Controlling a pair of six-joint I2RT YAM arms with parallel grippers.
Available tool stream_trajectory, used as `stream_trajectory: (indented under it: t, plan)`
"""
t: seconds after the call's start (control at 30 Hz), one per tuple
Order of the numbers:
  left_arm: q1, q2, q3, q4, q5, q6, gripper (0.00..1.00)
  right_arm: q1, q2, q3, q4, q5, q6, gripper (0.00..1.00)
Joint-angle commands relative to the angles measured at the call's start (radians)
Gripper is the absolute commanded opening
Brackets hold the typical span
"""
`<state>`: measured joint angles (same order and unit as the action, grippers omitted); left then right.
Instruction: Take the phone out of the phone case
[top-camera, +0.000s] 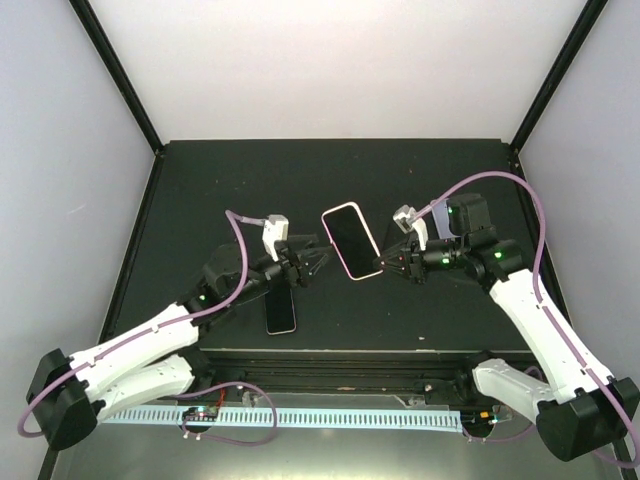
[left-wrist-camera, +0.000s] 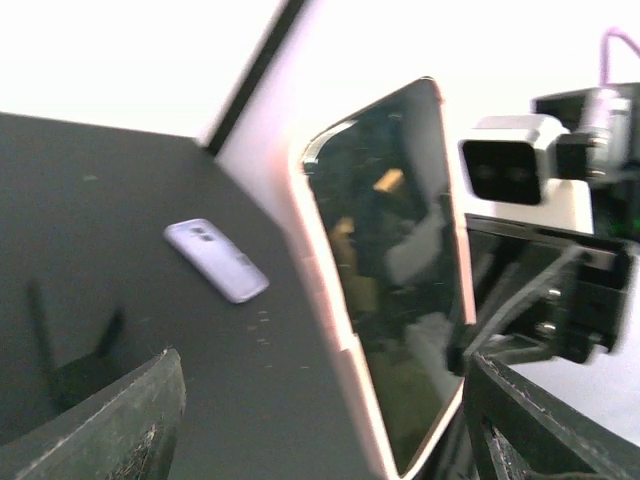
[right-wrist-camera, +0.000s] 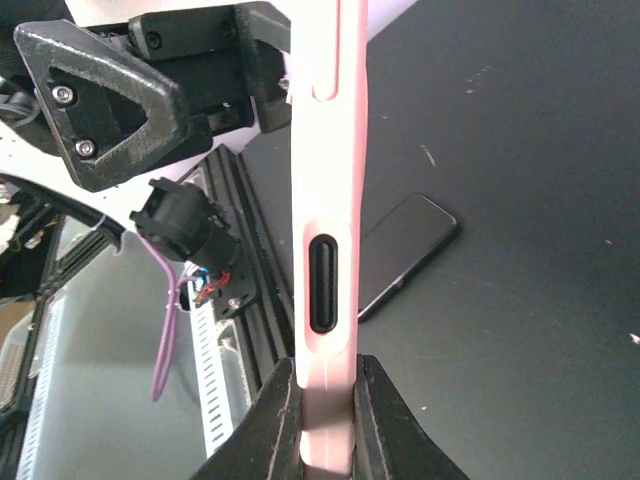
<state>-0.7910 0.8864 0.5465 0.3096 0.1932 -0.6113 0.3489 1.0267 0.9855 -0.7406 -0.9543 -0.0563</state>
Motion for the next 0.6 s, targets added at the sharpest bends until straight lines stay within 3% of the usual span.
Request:
stream_trajectory:
  t: [0.0, 0.13, 0.3, 0.57]
  plan:
    - [0.006, 0.069, 0.051, 0.231, 0.215, 0.013, 0.77, -0.001, -0.025, -0.004, 0.041, -0.142, -0.038, 0.01]
    - [0.006, 0.142, 0.070, 0.332, 0.243, -0.028, 0.71, 0.000, -0.034, -0.016, 0.038, -0.179, -0.037, 0.01]
    - [0.006, 0.176, 0.071, 0.406, 0.257, -0.041, 0.52, 0.000, -0.044, -0.041, 0.054, -0.179, -0.024, 0.01]
    - [0.006, 0.236, 0.103, 0.483, 0.336, -0.056, 0.30, 0.000, -0.049, -0.048, 0.067, -0.193, -0.011, 0.01]
